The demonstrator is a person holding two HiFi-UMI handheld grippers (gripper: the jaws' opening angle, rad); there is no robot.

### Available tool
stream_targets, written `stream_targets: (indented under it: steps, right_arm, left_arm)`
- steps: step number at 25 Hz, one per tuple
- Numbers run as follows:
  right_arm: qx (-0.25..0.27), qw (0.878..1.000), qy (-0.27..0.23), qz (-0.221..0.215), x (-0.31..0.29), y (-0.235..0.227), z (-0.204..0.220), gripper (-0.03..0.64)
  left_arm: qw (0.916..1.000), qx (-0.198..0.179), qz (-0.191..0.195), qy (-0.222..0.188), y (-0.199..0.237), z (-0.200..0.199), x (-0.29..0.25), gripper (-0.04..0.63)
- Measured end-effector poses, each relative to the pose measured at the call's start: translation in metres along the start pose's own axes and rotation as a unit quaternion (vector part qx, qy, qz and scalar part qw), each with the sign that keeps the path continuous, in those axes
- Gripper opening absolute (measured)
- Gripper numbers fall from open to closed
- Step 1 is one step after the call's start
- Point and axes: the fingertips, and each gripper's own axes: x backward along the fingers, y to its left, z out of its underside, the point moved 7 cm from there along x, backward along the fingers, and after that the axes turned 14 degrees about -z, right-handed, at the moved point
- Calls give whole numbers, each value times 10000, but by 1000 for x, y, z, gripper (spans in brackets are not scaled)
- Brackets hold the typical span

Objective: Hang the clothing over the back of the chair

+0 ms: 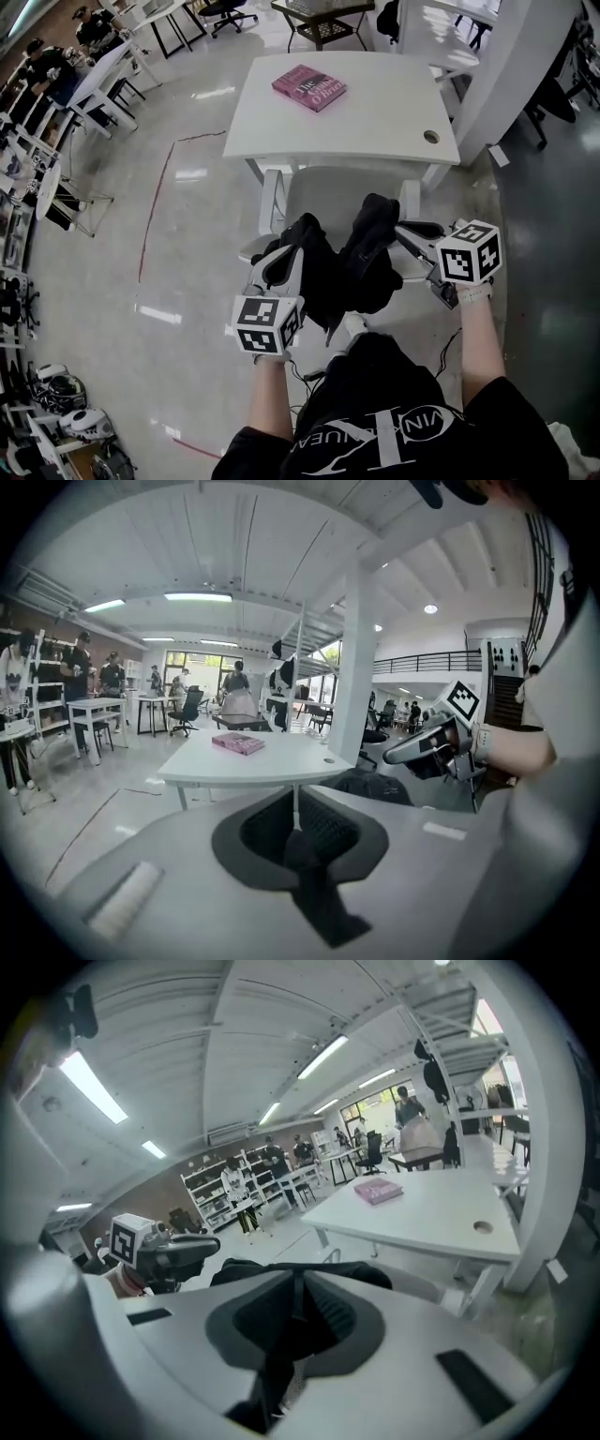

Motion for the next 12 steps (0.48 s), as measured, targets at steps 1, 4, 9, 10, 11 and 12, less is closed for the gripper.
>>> stream_targets:
  steps: [1,4,9,10,11,12]
  right_arm:
    - [48,10000,-77,8,0,4,0,38]
    - [202,9992,-332,3,1,14,-1,34]
    - [523,9971,-526,141,6,37,-4,28]
    - [589,9966,-556,166,7,42,-3,26]
    - [649,9959,-603,185,8,46,-3,26]
    - [705,9951,-663,199,9,50,-3,25]
  left_arm:
    - [10000,50,-14,-57,1,0,2,23]
    - [9998,131,-8,-141,5,6,8,11]
    - [9995,158,-100,-245,8,0,23,11]
    - [9994,160,-116,-270,9,2,26,11]
    - [9993,169,-143,-304,10,2,30,11]
    - [9991,176,-174,-343,11,2,33,11]
